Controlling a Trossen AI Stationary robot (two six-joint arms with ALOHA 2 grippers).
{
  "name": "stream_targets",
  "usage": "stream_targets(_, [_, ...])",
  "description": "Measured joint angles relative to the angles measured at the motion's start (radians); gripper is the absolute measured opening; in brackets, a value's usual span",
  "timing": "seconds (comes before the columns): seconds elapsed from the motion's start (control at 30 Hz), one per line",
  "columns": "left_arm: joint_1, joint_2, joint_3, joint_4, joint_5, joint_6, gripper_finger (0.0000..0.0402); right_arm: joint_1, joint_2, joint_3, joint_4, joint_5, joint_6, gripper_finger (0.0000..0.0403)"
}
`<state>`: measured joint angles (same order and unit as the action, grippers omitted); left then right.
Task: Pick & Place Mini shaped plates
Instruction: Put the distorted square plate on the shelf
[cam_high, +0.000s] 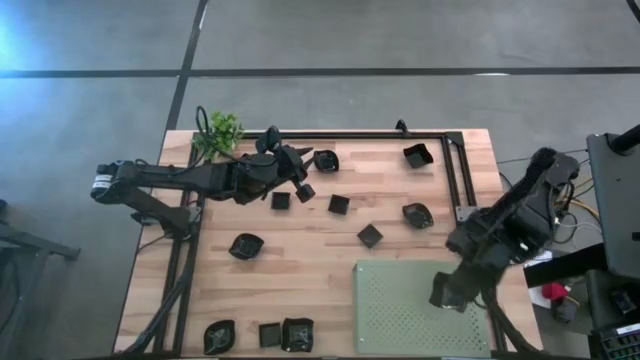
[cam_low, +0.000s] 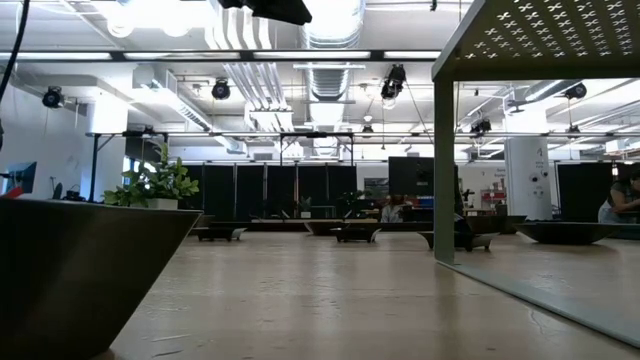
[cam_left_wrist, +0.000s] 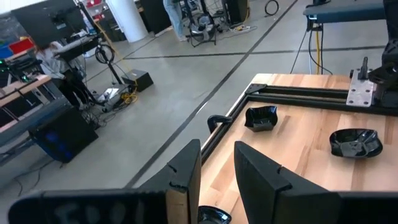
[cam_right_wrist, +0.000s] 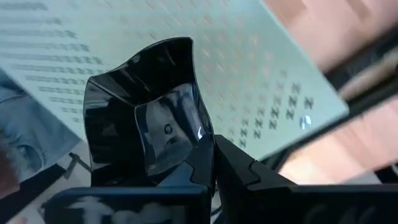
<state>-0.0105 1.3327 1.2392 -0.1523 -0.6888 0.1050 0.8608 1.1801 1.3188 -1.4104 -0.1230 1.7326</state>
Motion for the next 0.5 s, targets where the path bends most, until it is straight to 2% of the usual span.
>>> stream_targets(0.27, [0.0, 0.0, 0.0, 0.006, 0.0, 0.018, 0.0092, 0.133, 0.0, -0.014, -0.021, 0.001, 0.228, 0.0008])
stream_targets(0.5, [0.0, 0.0, 0.0, 0.005, 0.0, 0.012, 0.0092, 0.138, 0.0, -0.015, -0.005, 0.002, 0.242, 0.0008])
